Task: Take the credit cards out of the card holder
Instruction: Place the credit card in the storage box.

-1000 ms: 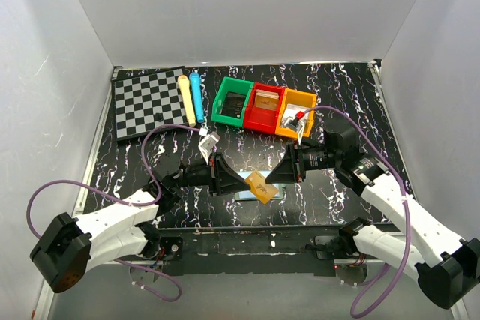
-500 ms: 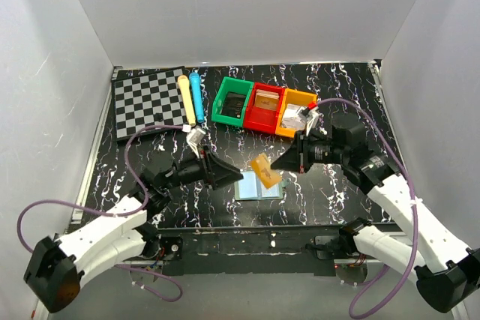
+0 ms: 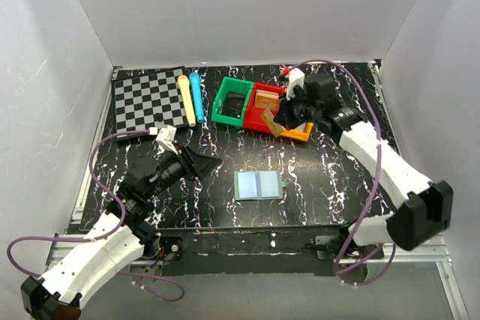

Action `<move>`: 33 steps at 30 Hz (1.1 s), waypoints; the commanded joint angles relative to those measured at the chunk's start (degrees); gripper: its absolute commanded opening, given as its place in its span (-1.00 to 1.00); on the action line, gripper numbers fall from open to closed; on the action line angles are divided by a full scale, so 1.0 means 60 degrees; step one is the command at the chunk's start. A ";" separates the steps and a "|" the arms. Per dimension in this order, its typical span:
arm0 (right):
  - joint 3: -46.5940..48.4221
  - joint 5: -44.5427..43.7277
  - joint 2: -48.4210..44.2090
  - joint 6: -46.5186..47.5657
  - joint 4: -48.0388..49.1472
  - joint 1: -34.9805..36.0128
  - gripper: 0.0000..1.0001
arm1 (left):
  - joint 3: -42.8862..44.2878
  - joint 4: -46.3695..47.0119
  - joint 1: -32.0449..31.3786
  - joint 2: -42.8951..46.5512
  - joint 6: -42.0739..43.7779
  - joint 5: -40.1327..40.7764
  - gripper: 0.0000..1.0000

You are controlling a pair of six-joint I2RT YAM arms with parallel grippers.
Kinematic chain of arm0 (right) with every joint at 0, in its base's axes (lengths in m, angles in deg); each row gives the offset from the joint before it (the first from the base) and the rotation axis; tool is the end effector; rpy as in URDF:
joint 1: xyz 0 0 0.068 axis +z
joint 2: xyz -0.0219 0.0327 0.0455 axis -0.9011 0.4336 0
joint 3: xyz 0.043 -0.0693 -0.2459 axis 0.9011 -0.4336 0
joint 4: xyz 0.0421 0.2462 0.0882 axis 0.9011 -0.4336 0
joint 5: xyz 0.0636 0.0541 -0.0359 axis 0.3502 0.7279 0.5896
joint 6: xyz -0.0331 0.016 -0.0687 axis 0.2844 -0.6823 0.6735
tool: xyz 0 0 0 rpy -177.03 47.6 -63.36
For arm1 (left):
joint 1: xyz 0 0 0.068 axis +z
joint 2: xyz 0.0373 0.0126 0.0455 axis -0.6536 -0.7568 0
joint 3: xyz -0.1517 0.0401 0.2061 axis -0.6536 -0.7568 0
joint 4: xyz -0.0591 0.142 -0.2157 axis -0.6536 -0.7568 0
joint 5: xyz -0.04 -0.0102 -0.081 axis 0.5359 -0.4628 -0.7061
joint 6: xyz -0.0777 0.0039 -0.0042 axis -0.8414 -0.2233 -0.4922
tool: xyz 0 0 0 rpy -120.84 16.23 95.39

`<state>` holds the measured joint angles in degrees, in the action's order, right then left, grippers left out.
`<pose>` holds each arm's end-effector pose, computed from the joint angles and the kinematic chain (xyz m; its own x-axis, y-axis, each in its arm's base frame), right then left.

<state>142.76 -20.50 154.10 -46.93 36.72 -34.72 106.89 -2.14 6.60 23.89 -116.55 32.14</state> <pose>0.2768 0.1744 0.3269 -0.4926 -0.1408 -0.8588 -0.5966 0.7731 0.2155 0.1554 -0.1247 0.2664 -0.5776 -0.4172 -0.7017 0.4751 0.5271 -0.7045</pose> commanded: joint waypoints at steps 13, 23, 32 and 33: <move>0.3996 0.2519 0.4669 0.8422 -0.1039 -0.0711 -0.97 | 0.0534 -0.1390 0.0078 -0.0352 0.0779 0.0502 -0.07; 0.4538 0.1948 0.5973 0.8686 -0.0276 -0.0961 -0.97 | 0.0505 -0.1362 0.0078 -0.0893 0.1220 0.0854 -0.07; 0.4933 0.1362 0.6735 0.9403 -0.0393 -0.0946 -0.97 | 0.0505 -0.1654 0.0078 -0.0938 0.1380 0.0912 -0.07; 0.4963 0.1390 0.6823 0.9418 -0.0393 -0.0946 -0.97 | 0.0505 -0.1669 0.0078 -0.0953 0.1366 0.0912 -0.07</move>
<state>169.66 -11.08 193.44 6.78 33.23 -40.45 108.20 -10.84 6.64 17.64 -109.71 36.45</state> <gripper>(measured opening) 0.021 0.467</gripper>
